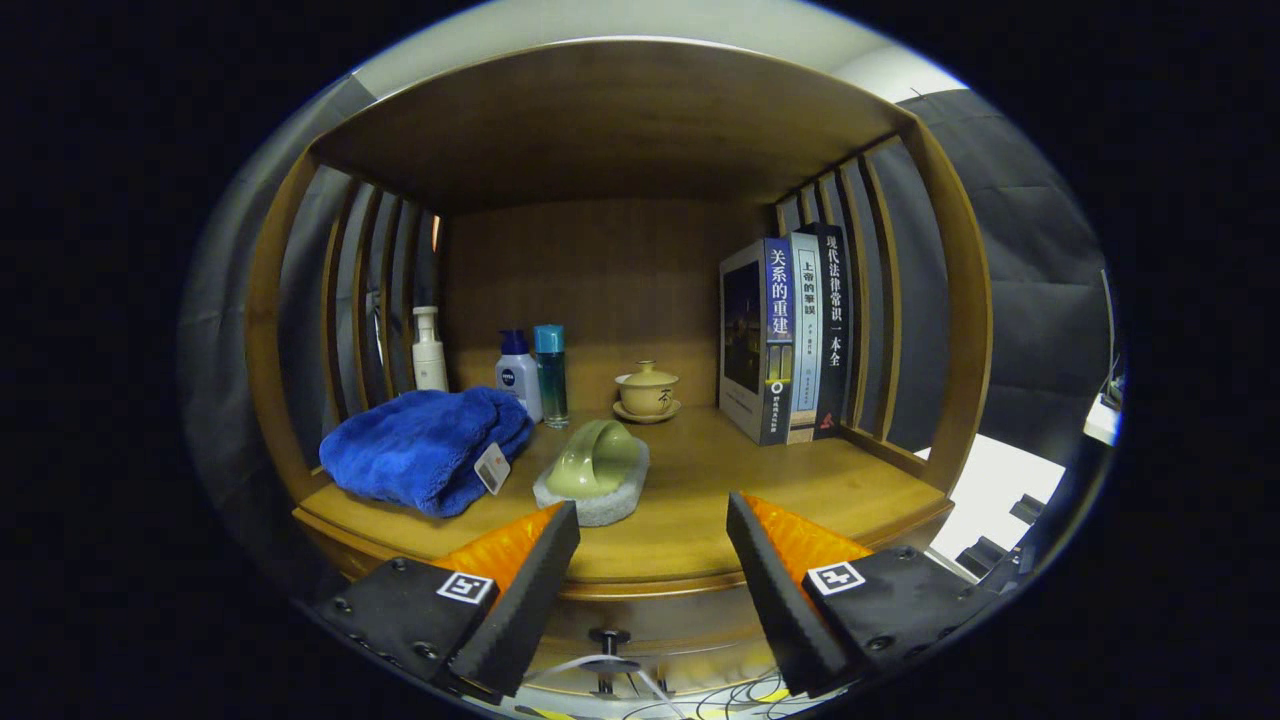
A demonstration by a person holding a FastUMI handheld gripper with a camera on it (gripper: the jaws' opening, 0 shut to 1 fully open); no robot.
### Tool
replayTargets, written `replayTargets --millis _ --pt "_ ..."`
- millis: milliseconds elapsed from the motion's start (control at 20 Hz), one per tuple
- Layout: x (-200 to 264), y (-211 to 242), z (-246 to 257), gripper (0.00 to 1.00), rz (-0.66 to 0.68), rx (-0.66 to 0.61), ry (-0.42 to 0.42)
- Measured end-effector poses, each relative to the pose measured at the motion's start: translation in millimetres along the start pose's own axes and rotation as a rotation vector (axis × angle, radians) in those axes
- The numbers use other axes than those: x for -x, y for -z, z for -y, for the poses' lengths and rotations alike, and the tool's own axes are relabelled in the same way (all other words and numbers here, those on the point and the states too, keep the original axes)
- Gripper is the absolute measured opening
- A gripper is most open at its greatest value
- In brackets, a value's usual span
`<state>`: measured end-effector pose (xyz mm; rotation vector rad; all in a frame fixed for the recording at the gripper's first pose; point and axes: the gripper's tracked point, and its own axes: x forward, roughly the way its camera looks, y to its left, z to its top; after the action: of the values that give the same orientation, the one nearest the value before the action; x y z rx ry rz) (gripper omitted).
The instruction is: Pull open the drawer, take out the items inside it, and place them on the countertop above the cabinet.
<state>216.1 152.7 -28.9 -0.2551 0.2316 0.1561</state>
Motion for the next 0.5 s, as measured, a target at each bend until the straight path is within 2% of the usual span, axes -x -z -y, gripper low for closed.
replayTargets --millis 200,500 --pt "18.5 -11.5 11.4 0.98 0.035 0.078 0.060" --pt "70.0 -38.5 54.2 0.98 0.121 0.069 0.149"
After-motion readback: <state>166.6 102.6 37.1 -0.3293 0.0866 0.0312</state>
